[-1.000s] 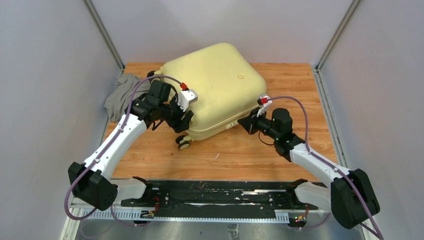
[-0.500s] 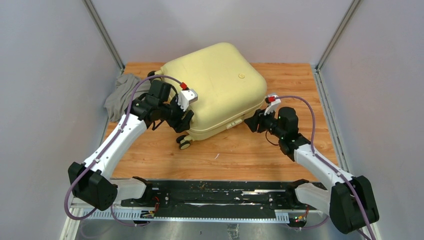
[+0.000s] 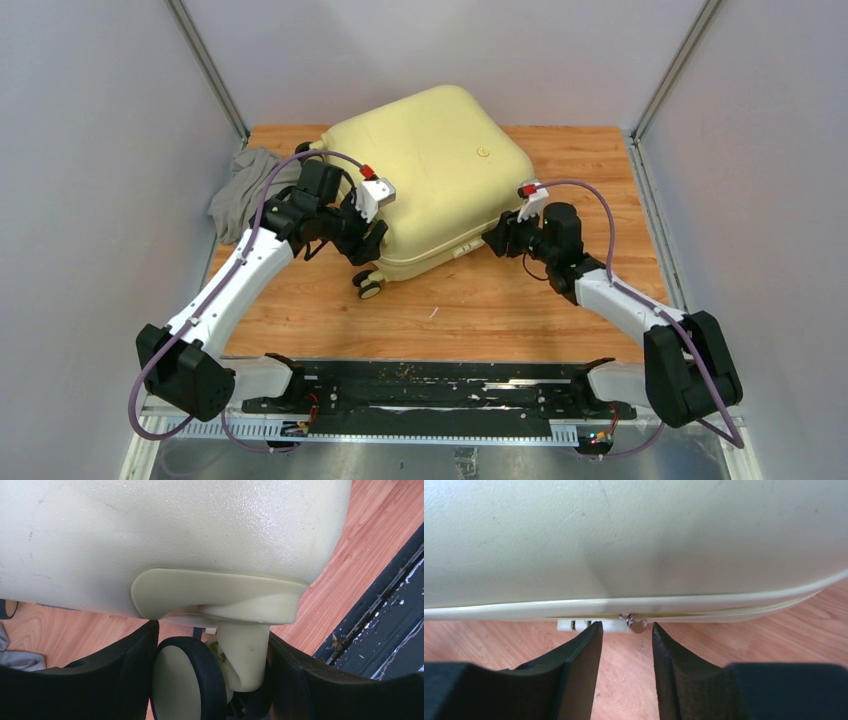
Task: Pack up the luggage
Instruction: Zip the luggage at the center of the board.
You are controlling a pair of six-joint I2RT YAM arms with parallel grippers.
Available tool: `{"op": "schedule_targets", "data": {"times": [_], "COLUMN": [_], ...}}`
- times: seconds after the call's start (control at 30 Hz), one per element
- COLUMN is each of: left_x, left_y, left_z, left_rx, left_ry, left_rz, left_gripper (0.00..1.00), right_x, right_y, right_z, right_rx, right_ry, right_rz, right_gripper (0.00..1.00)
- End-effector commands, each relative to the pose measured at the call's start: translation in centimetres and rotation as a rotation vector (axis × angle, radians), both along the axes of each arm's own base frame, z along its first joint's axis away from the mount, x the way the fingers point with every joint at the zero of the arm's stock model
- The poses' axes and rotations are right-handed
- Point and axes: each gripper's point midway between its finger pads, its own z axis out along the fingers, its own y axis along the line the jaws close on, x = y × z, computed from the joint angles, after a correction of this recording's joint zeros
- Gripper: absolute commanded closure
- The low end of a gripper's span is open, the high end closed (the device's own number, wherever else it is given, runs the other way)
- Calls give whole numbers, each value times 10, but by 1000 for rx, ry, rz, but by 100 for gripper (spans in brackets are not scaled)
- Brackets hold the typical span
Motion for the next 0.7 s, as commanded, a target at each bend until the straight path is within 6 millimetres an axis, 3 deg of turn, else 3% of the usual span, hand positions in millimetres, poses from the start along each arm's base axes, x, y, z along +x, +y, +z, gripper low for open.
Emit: {"op": "schedule_targets", "data": {"times": [0.0,0.2,0.4,0.6,0.67], "left_x": [12,12,12,12,11], "left_y": [-31,-31,-31,-31,-31], "left_z": [51,52,52,52,52], "left_rx": [-150,-152,-150,-152,-152], "left_ry": [-152,-153,-154,-153,-155], "left_rz": [-90,-88,-90,-88,-89], "left_gripper": [100,100,100,100,100], "right_x": [19,29,30,27,25], "right_y": [5,14,15,12,11], "right_z": [13,12,16,14,17], "right_rx": [-17,-43,-63,-87,-87], "right_ry": [-77,-89,-114,-134,-147], "right_rz": [-24,-22,-26,-25,-23], "right_gripper": [59,68,70,100,100]}}
